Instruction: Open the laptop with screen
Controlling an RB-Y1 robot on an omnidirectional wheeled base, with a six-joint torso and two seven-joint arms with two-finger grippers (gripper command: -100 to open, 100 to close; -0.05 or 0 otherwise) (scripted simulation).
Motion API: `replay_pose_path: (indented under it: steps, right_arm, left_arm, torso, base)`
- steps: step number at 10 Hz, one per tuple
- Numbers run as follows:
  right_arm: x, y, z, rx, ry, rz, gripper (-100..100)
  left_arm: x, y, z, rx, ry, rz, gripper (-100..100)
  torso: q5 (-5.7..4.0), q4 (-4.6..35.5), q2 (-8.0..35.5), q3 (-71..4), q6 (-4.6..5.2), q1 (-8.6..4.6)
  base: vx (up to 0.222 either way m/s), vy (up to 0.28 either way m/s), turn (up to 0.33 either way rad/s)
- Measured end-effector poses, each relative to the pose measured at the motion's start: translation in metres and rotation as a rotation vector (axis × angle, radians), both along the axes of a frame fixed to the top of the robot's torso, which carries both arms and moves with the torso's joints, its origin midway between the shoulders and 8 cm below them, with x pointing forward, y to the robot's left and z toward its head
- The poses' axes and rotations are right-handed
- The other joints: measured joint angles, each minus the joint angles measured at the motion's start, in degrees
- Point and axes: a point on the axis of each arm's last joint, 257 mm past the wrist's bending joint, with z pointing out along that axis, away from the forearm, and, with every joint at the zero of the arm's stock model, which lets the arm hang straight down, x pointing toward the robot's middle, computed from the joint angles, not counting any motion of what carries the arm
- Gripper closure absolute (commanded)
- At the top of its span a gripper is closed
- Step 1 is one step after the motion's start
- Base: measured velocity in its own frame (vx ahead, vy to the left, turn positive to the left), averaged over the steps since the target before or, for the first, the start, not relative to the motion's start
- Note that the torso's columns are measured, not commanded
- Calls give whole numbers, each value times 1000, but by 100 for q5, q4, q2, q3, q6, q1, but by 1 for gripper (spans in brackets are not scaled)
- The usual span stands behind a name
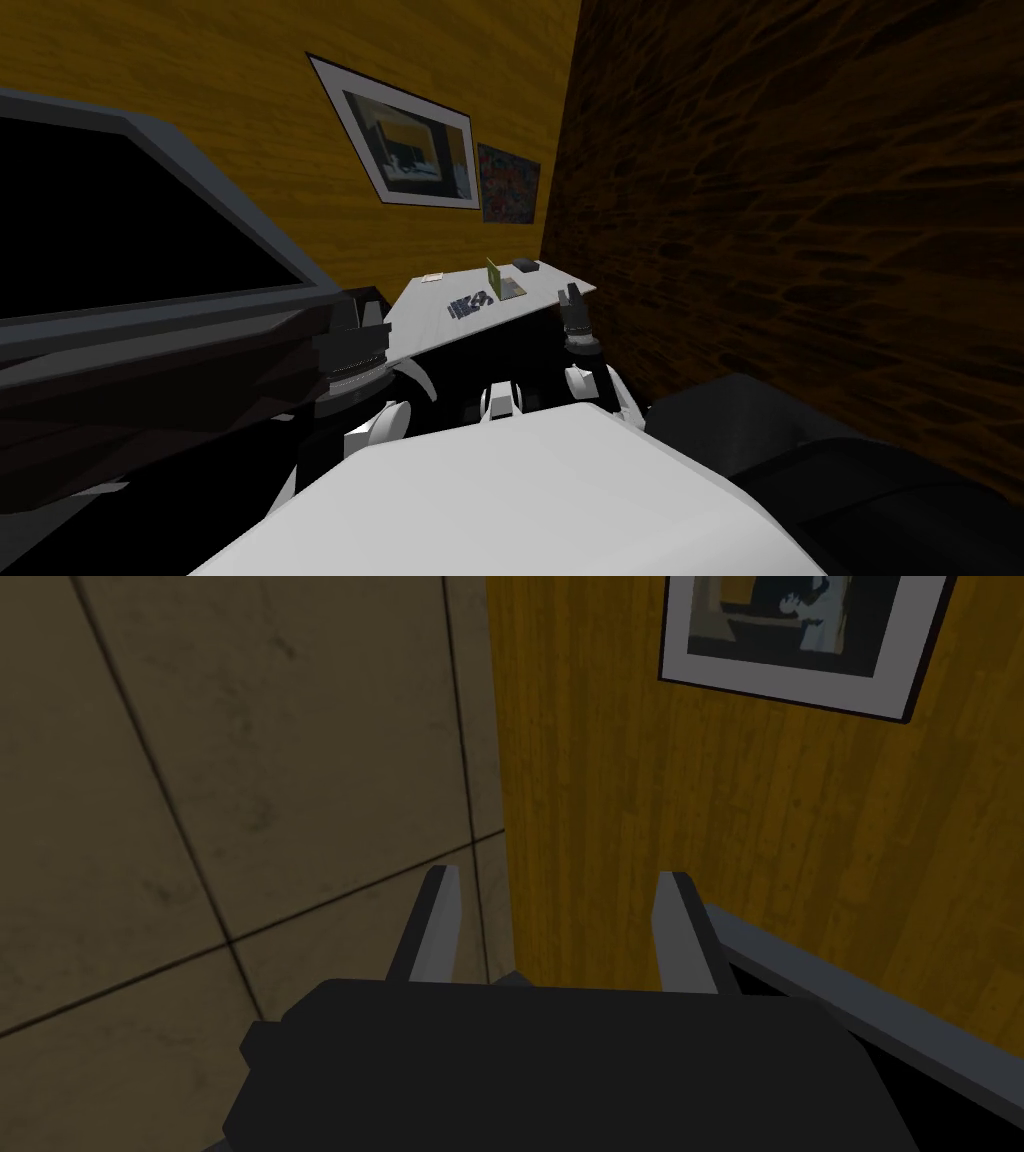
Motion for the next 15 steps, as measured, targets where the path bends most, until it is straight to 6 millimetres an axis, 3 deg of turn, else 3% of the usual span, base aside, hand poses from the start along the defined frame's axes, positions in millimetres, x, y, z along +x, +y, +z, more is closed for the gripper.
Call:
replay_pose_path:
  steps: [8,15]
  right_arm:
    - [36,-1,-58,-390,160,-127,-100]
    - [72,-41,-120,-842,300,-316,-100]
  left_arm:
    - [0,0,0,0,0,0,0]
    - [0,0,0,0,0,0,0]
  torso:
    - [0,2,2,-1,-1,1]
    - [-1,2,2,0,0,-3]
  base:
    - [21,47,145]
    - [33,63,184]
